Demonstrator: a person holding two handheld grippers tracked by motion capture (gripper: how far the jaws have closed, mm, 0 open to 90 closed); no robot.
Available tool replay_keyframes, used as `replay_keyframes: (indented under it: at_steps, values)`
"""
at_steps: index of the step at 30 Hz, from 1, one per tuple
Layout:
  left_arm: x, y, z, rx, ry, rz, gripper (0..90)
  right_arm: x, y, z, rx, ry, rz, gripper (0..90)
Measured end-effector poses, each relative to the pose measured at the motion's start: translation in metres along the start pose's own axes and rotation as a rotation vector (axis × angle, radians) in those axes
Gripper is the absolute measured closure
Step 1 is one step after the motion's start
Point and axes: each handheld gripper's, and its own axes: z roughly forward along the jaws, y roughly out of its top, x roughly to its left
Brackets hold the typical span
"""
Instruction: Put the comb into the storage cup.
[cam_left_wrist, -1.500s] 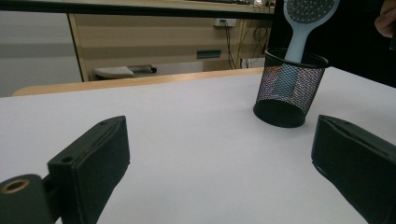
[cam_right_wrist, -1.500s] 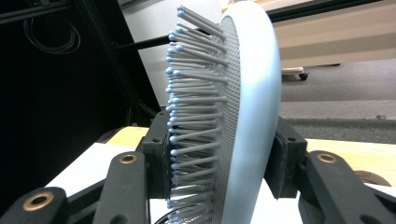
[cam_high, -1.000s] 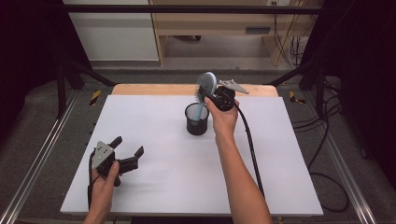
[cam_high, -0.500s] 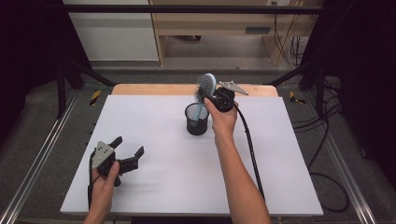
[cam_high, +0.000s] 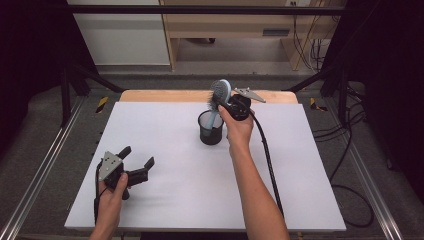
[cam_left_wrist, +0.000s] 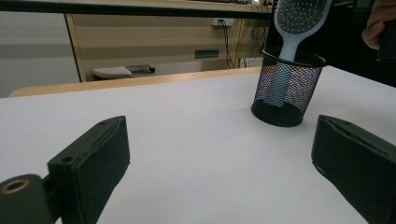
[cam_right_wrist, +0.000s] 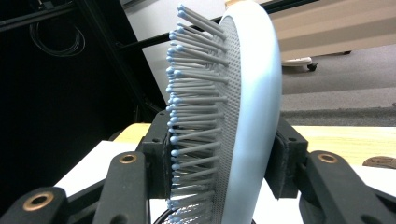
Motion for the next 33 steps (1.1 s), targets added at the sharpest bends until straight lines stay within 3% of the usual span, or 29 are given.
replay_keyframes:
  at_steps: [22,33]
  values:
    - [-0.001,0.000,0.001,0.001,-0.004,0.002,4.6,-0.002,-0.008,0.003,0.007,0.010,0.039,51.3]
    - [-0.002,-0.001,0.002,0.006,-0.012,0.004,4.6,-0.018,-0.010,0.000,0.006,0.003,0.103,49.1]
